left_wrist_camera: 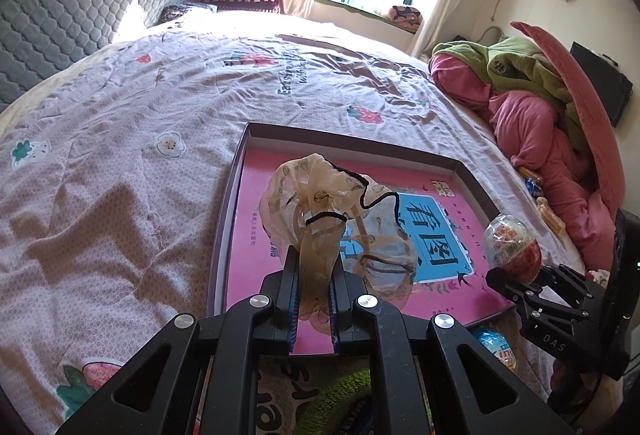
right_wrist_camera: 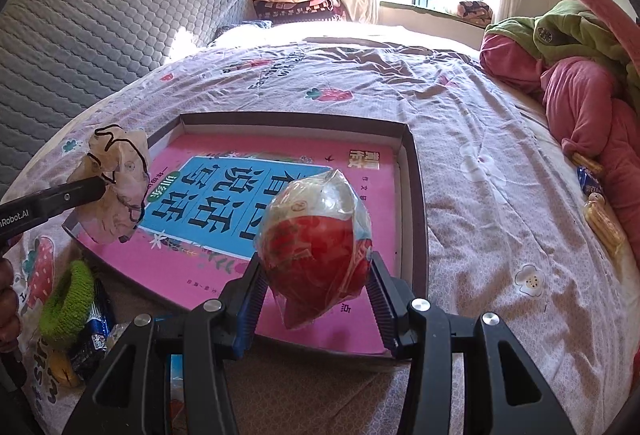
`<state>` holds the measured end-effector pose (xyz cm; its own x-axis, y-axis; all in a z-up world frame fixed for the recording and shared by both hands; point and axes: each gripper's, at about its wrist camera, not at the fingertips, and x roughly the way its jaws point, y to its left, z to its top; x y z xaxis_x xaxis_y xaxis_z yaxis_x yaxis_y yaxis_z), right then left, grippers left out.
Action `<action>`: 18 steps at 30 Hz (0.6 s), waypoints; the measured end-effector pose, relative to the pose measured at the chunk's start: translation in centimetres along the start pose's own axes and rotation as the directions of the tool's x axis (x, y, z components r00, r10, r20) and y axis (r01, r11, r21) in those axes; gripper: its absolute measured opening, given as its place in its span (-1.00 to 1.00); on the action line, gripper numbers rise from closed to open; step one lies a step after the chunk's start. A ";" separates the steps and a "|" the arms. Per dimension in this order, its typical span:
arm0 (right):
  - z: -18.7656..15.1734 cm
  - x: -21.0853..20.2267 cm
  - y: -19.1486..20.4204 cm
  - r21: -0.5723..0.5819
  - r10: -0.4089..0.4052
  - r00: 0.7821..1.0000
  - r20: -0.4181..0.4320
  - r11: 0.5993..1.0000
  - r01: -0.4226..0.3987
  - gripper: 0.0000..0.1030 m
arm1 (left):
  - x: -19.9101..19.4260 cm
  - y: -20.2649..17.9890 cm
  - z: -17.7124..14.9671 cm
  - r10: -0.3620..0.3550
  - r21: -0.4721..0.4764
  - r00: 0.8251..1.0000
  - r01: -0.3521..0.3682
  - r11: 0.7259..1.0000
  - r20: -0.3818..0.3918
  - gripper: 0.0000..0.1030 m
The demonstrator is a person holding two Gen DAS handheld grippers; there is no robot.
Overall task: Organize objects
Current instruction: 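Lift and carry scrunchie with left gripper while right gripper carries candy bag over tray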
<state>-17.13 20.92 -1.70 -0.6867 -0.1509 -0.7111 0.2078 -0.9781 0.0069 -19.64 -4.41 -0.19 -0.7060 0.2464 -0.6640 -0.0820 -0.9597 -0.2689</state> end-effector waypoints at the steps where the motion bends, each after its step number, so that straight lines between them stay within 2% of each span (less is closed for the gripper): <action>1: 0.0 0.0 0.0 0.001 0.002 1.000 0.000 1.000 -0.002 -0.04 | 0.0 0.1 0.0 0.002 -0.003 1.000 -0.002 1.000 0.001 -0.77; 18: -0.2 0.5 0.0 0.007 0.000 1.000 -0.009 1.000 0.000 -0.04 | 1.7 0.4 -0.8 0.026 0.013 0.999 -0.025 1.000 -0.043 -0.74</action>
<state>-17.30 20.93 -2.17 -0.6804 -0.1492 -0.7175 0.2023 -0.9792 0.0118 -20.32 -4.26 -1.93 -0.6767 0.2272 -0.7004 -0.0734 -0.9673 -0.2428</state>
